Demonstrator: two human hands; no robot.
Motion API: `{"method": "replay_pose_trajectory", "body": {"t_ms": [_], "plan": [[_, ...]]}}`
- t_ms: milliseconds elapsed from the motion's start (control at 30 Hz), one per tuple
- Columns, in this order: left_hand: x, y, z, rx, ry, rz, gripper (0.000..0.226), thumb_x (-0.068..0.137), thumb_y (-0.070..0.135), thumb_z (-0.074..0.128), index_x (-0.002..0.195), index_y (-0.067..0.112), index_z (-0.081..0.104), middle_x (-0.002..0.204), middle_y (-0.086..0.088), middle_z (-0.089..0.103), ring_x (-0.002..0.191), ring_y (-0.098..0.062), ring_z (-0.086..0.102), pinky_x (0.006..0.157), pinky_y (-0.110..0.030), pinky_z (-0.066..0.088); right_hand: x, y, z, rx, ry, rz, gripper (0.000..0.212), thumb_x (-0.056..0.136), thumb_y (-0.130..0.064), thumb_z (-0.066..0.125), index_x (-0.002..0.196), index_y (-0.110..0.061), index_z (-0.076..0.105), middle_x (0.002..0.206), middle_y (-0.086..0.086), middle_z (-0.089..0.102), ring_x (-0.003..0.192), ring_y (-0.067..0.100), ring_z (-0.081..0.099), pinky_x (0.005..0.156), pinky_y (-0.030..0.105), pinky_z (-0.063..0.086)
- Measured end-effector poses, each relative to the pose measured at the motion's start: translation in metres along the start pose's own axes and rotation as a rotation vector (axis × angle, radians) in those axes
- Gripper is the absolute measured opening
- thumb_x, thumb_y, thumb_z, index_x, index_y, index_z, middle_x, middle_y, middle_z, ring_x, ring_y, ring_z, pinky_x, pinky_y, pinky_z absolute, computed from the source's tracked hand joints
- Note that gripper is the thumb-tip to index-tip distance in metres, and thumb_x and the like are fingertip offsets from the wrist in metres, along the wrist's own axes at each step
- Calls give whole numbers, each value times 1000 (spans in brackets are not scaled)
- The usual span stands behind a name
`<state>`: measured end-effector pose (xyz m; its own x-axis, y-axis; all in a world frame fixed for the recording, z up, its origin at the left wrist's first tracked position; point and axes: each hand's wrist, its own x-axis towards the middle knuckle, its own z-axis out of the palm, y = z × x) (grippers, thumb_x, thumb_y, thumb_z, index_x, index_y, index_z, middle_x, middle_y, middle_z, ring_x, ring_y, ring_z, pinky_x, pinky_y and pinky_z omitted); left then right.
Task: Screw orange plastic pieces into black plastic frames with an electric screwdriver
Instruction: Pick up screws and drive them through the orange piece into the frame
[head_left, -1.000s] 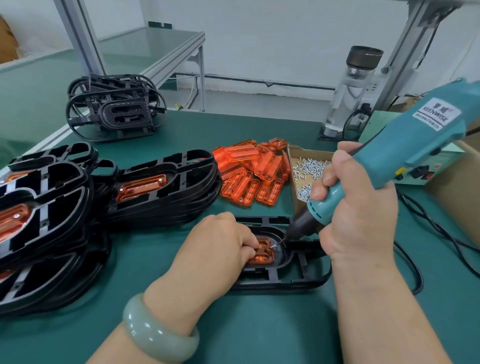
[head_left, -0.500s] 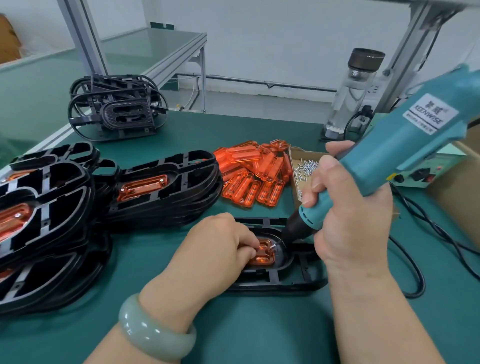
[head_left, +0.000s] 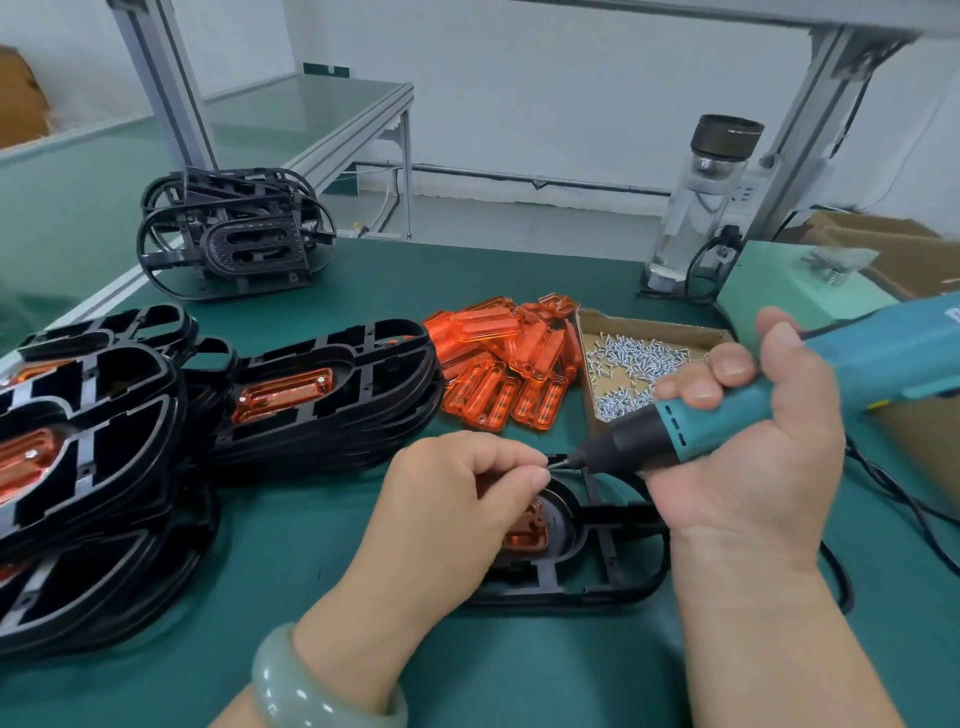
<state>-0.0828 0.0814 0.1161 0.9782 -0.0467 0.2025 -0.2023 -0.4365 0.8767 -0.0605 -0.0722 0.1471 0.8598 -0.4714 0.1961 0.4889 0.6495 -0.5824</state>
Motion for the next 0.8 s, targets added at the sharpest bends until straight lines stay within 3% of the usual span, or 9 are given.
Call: {"method": "replay_pose_trajectory", "body": {"t_ms": [133,267,467,567,667,800], "plan": [[1,2,2,-226,-16,-112,19,79,21,74,70,37,74,71,21,70,65,6,64,56,-4,42,0,0,1,87,31,32,11,97,-20,46,88,-23,53,57,-11,46,46,5,43,56,20,41],[1,4,5,-482,-7,-206,16,77,22,71,77,38,76,71,8,72,53,4,56,51,-8,42,2,-1,1,161,85,56,13,97,-21,46,86,-23,52,57,-11,44,46,5,41,57,20,41],[2,3,7,-605,-30,-262,14,80,21,69,78,34,76,74,2,73,53,1,55,48,-12,41,5,0,0,188,126,51,12,96,-23,48,85,-23,51,56,-11,44,45,4,42,56,19,42],[3,4,9,-644,-23,-259,8,73,32,73,80,34,76,73,1,73,53,0,55,48,-12,41,4,2,0,199,129,65,13,97,-23,47,86,-23,51,56,-11,44,45,4,42,55,18,44],[3,5,10,-725,-14,-255,32,54,48,71,80,31,77,71,1,72,55,-1,56,47,-13,41,4,3,1,219,138,79,14,97,-23,47,84,-23,51,57,-11,44,44,4,42,54,17,44],[3,8,10,-806,-32,-261,35,50,49,72,77,28,77,68,0,70,53,-2,54,45,-13,41,4,3,2,233,177,87,14,95,-22,50,82,-23,51,59,-11,43,45,4,42,55,17,43]]}}
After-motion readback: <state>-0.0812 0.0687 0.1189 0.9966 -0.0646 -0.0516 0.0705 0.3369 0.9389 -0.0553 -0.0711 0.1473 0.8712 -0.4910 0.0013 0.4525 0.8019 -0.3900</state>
